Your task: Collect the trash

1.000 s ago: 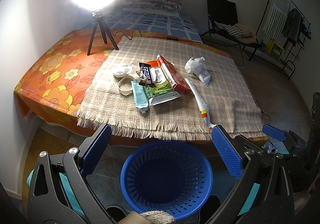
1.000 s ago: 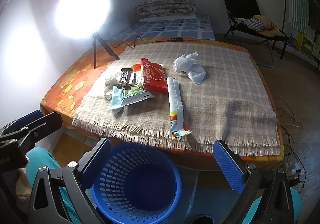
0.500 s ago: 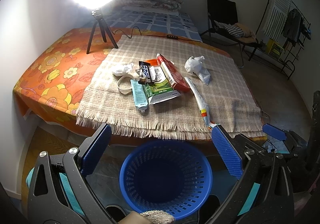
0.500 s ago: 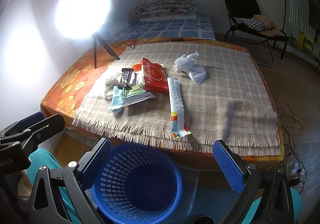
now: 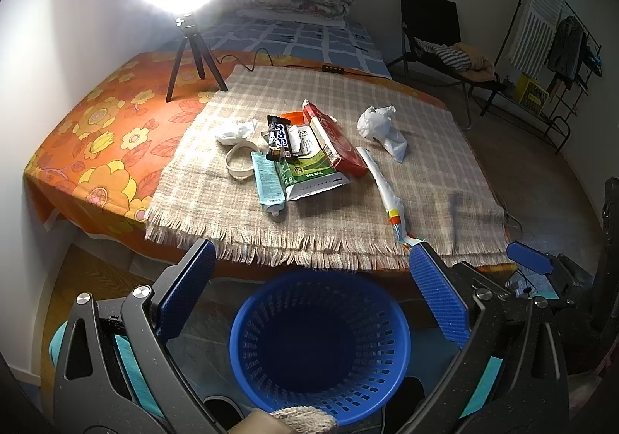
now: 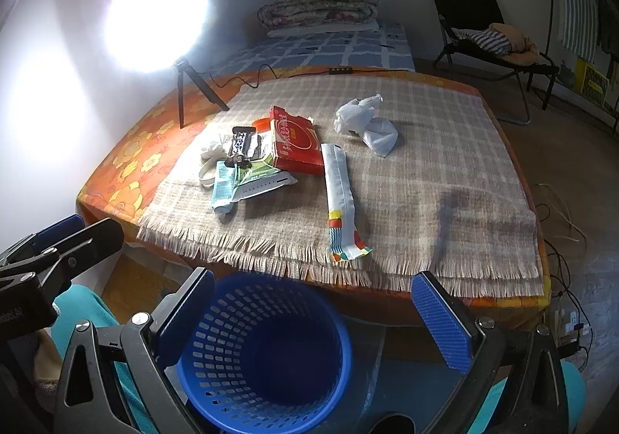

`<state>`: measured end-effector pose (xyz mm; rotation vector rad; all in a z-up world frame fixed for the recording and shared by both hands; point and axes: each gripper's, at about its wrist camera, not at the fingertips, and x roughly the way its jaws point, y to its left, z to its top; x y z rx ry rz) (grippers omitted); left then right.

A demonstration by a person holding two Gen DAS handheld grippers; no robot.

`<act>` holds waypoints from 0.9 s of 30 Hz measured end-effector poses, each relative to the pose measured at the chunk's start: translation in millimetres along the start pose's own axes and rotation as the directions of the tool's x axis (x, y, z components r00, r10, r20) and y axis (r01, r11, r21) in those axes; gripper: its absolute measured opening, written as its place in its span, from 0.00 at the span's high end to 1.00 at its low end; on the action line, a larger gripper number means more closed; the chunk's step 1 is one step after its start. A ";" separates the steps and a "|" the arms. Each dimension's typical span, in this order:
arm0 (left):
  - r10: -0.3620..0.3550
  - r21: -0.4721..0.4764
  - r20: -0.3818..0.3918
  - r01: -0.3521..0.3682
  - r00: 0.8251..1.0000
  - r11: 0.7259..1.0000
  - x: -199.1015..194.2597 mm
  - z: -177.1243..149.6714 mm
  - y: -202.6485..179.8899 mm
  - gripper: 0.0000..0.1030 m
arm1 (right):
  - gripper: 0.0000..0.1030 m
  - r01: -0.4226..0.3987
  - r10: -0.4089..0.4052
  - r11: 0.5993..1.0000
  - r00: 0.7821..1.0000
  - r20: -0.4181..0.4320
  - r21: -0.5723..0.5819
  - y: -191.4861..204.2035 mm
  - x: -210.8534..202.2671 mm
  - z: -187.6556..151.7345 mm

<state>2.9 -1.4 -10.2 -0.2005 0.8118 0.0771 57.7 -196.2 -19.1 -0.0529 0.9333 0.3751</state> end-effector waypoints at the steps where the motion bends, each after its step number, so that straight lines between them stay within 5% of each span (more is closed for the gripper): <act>1: 0.000 0.001 0.000 0.000 1.000 1.000 -0.3 0.4 0.3 0.01 | 0.00 0.000 0.000 1.000 1.000 -0.005 0.002 -0.5 0.9 0.0; 27: 0.001 -0.001 -0.009 -0.001 1.000 1.000 7.2 -13.9 -2.7 0.01 | 0.00 -0.020 0.021 0.999 0.999 -0.027 0.030 -1.6 11.1 1.6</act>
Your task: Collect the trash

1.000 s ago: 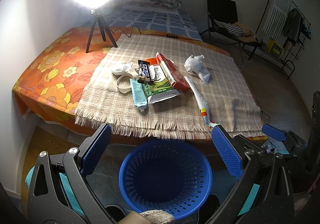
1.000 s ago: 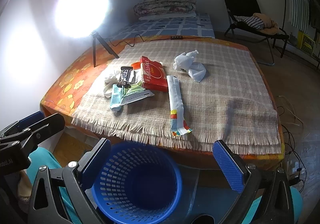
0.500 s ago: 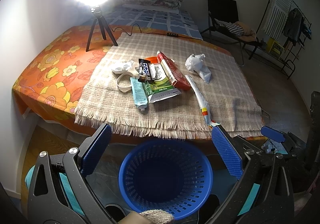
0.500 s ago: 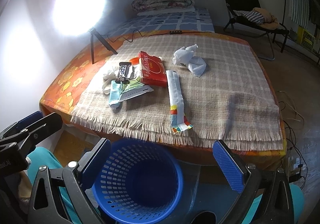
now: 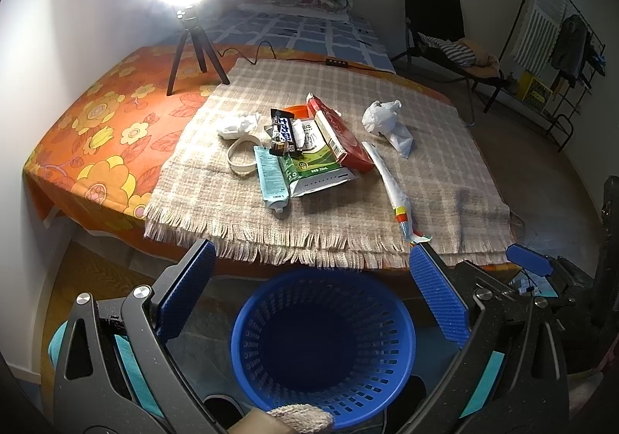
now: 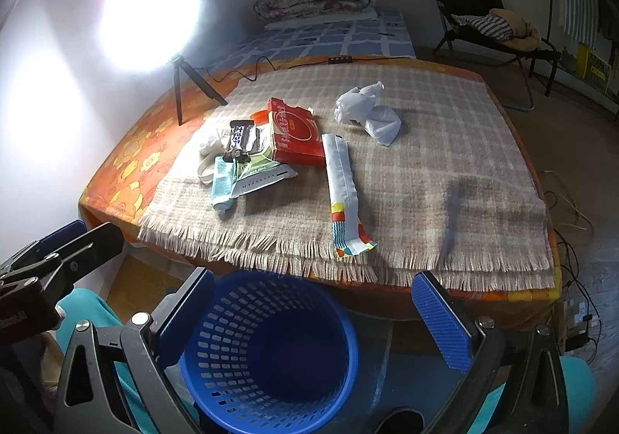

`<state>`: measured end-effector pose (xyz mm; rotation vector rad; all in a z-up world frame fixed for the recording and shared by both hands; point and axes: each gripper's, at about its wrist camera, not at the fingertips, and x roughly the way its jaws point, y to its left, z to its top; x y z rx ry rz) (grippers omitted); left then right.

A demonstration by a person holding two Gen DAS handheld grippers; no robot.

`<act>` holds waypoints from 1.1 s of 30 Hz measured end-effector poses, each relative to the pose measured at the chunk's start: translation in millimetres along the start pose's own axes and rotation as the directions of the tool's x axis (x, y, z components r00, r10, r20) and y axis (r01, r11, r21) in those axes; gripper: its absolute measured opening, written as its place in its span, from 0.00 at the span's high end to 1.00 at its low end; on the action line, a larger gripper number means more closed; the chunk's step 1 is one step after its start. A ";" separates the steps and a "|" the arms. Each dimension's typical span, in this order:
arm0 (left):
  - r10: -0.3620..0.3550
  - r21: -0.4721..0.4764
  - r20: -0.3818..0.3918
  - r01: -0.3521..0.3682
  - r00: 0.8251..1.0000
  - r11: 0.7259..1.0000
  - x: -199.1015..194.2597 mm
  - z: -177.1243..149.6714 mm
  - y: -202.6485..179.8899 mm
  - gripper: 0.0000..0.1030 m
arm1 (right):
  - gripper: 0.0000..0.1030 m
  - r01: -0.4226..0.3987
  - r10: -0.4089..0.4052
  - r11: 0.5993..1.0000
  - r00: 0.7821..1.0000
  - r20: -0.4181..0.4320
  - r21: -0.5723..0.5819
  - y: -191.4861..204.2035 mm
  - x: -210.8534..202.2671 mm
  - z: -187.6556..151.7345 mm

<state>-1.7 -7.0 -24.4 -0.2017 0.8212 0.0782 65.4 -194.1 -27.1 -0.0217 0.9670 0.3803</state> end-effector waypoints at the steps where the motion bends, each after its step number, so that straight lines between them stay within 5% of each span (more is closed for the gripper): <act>1: 0.000 0.000 -0.001 0.000 1.000 1.000 0.7 -0.8 0.5 0.01 | 0.00 -0.001 0.001 1.000 1.000 0.006 0.000 -0.7 0.1 0.1; 13: -0.013 -0.035 -0.036 0.012 0.999 0.999 9.1 -11.5 22.8 0.01 | 0.00 0.001 -0.001 1.000 0.998 0.065 -0.009 -11.0 9.9 7.6; 25: 0.040 -0.053 -0.075 -0.044 0.996 0.998 58.2 39.0 65.7 0.01 | 0.01 -0.019 0.019 0.999 1.000 0.011 -0.026 -23.7 44.8 40.3; 33: 0.035 -0.080 -0.114 -0.044 0.993 0.996 102.9 72.7 94.7 0.02 | 0.17 -0.079 0.082 0.996 0.993 -0.080 0.034 -44.2 94.9 65.0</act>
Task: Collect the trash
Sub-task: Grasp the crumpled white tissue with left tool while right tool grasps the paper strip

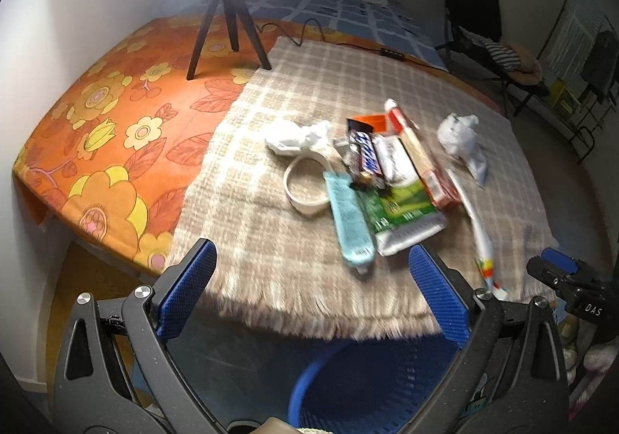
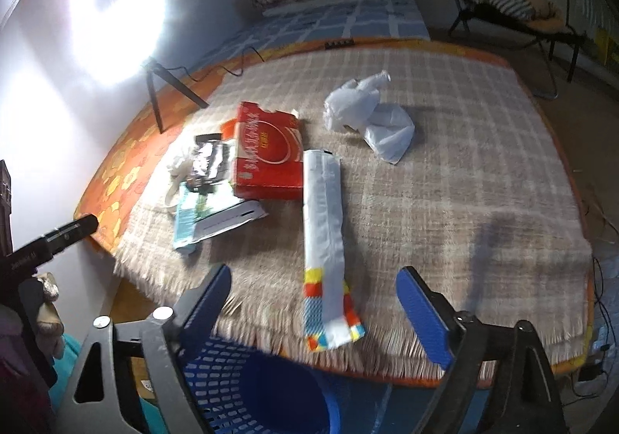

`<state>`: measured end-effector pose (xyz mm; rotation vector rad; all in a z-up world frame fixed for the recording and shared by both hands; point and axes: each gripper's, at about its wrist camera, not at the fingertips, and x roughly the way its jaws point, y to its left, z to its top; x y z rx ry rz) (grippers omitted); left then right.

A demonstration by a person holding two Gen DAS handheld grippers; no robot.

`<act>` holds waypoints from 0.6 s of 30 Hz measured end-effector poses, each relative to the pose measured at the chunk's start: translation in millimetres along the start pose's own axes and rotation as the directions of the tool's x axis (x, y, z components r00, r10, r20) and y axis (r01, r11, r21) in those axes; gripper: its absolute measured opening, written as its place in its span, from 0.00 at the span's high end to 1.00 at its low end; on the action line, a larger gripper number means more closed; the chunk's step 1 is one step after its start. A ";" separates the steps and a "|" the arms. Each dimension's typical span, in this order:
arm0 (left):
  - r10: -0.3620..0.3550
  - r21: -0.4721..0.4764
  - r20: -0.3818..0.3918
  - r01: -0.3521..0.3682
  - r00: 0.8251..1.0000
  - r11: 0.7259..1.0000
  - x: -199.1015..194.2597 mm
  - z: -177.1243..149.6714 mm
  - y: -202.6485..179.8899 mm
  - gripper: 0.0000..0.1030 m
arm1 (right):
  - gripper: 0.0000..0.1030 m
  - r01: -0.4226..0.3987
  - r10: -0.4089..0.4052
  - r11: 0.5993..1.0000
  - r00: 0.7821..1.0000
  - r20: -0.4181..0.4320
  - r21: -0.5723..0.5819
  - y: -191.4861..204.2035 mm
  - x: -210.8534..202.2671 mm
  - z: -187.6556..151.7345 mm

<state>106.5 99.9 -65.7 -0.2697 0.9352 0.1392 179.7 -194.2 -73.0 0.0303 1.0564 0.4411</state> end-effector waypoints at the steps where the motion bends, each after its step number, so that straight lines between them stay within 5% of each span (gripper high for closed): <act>1: 0.002 -0.001 -0.004 -0.002 1.000 1.000 5.2 4.7 1.7 0.05 | 0.21 -0.005 0.005 1.000 1.000 -0.010 0.006 -3.1 6.1 3.0; 18: -0.022 -0.118 -0.109 0.009 0.994 0.993 106.1 79.4 32.5 0.25 | 0.33 -0.017 0.022 0.999 0.990 -0.141 0.041 -19.7 74.7 29.4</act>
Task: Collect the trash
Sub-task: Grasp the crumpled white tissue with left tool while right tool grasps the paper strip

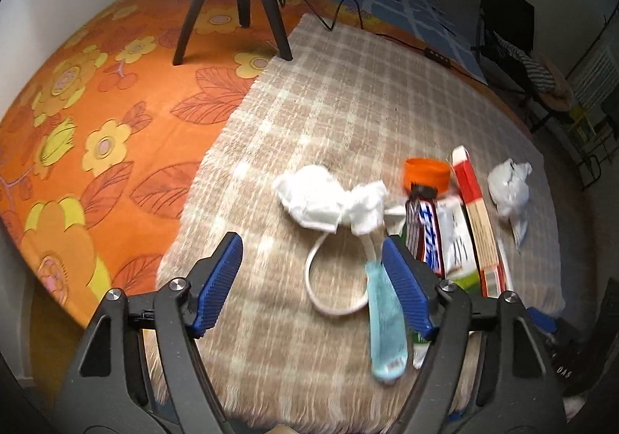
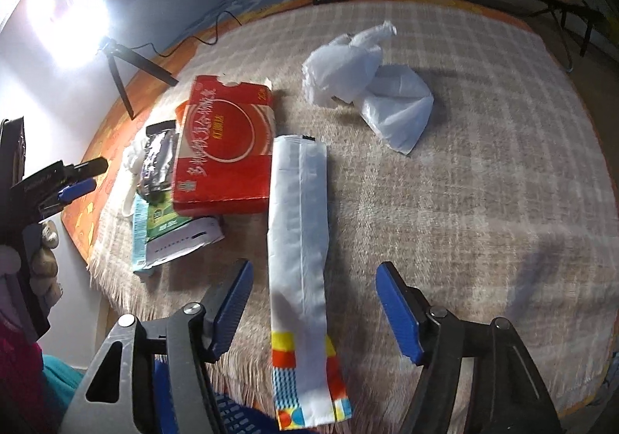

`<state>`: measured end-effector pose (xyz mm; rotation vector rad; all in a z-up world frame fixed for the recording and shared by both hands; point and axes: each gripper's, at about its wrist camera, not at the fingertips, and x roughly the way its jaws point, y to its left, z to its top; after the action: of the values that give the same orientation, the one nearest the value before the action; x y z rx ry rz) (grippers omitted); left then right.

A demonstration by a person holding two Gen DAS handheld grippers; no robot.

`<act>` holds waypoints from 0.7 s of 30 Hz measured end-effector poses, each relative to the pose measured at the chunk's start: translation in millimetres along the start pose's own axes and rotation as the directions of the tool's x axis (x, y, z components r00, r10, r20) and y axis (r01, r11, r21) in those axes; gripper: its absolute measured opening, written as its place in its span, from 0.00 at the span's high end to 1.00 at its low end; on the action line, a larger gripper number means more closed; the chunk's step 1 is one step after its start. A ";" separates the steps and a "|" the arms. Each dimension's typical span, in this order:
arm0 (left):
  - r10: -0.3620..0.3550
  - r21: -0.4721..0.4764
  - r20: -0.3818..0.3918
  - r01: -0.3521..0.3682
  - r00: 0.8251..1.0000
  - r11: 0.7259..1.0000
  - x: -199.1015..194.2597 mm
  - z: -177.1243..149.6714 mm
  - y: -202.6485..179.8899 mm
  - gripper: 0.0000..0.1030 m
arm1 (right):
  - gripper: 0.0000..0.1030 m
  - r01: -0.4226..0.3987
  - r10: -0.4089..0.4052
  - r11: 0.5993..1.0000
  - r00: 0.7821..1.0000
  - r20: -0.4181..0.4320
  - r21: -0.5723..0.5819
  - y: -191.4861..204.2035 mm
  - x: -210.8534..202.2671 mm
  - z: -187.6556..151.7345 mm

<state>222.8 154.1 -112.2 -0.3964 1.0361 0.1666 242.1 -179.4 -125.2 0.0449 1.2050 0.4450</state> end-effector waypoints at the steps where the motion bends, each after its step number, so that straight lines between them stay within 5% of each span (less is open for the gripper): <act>1: 0.004 0.001 -0.003 -0.004 1.000 1.000 4.2 3.2 -0.3 0.26 | 0.33 0.000 0.000 1.000 1.000 -0.006 0.004 -0.9 2.9 0.9; 9: 0.017 0.014 -0.044 -0.017 0.999 1.000 37.7 20.3 -1.2 0.44 | 0.38 0.005 -0.005 1.000 1.000 -0.031 0.009 -2.4 18.2 6.7; 21: -0.017 0.029 -0.045 0.018 0.999 0.999 50.2 21.5 -6.9 0.69 | 0.57 -0.023 0.023 1.000 0.999 -0.037 -0.003 2.5 22.2 10.3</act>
<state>267.6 153.7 -144.3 -0.3836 1.0773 0.1273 256.9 -167.2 -140.6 0.0484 1.2413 0.4699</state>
